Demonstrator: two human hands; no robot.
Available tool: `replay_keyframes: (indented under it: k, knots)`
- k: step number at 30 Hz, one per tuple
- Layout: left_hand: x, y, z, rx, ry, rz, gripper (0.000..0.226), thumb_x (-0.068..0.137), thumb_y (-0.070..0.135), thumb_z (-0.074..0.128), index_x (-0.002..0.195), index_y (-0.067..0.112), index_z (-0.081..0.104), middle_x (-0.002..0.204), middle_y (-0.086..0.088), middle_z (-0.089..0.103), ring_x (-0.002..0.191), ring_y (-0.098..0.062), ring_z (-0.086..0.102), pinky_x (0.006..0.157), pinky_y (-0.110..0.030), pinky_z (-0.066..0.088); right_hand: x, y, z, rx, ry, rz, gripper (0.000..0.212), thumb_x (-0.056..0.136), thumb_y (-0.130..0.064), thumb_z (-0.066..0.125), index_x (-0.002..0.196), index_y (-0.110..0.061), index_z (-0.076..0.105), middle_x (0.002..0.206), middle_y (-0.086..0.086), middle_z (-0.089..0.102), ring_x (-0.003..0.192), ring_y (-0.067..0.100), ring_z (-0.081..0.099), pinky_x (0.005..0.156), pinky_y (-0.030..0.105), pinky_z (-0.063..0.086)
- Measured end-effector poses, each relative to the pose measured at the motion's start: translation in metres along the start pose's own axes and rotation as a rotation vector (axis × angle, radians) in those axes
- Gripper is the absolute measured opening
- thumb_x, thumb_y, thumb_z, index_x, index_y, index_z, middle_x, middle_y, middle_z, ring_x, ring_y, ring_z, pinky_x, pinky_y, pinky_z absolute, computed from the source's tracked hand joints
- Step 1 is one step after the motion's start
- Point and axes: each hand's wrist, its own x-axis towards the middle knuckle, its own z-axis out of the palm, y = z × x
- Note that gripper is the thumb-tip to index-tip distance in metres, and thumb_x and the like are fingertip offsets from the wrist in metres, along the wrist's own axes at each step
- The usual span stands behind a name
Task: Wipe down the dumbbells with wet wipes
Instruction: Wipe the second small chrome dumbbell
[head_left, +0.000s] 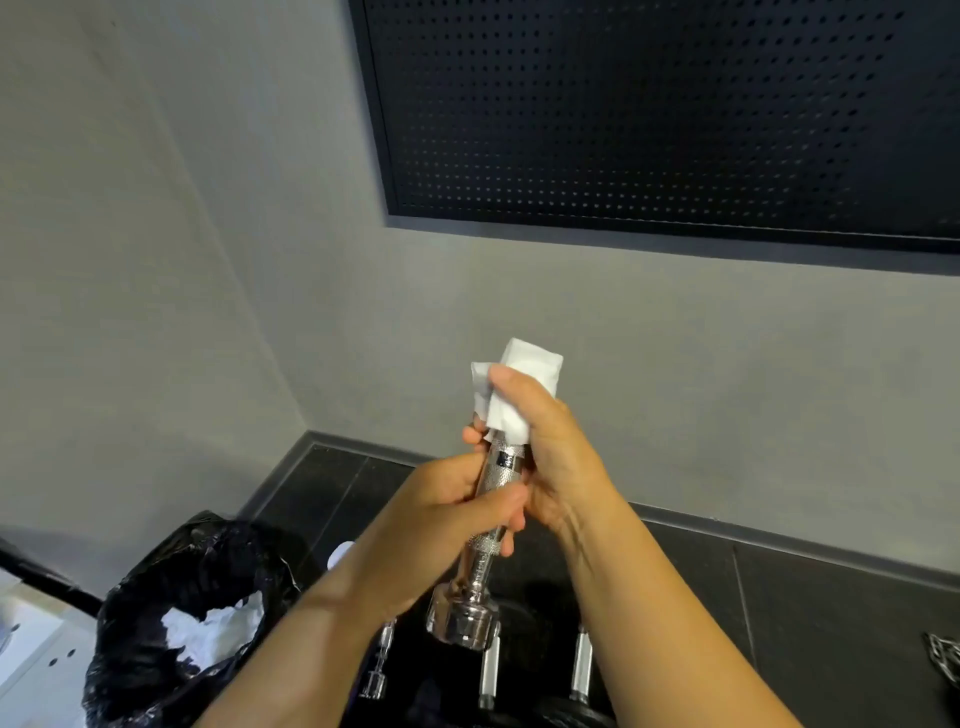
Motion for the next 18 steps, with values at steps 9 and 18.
replay_keyframes:
  k: [9, 18]
  knots:
    - [0.0, -0.001, -0.002, -0.708, -0.277, -0.262, 0.034, 0.092, 0.028, 0.052, 0.105, -0.001, 0.061, 0.077, -0.006, 0.059, 0.055, -0.01, 0.052, 0.056, -0.017, 0.041, 0.001, 0.001, -0.004, 0.293, -0.128, 0.051, 0.02, 0.072, -0.031, 0.066, 0.073, -0.013, 0.058, 0.049, -0.003, 0.052, 0.048, 0.012, 0.057, 0.05, 0.022, 0.047]
    - [0.001, 0.014, 0.026, 0.906, 0.404, -0.015, 0.025, 0.092, 0.028, 0.047, 0.068, 0.022, 0.042, 0.065, 0.001, 0.06, 0.066, -0.022, 0.06, 0.062, -0.031, 0.039, 0.006, 0.0, 0.007, -0.044, 0.38, -0.06, 0.011, 0.076, -0.012, 0.069, 0.083, -0.008, 0.061, 0.058, 0.004, 0.063, 0.057, 0.022, 0.066, 0.054, 0.026, 0.053]
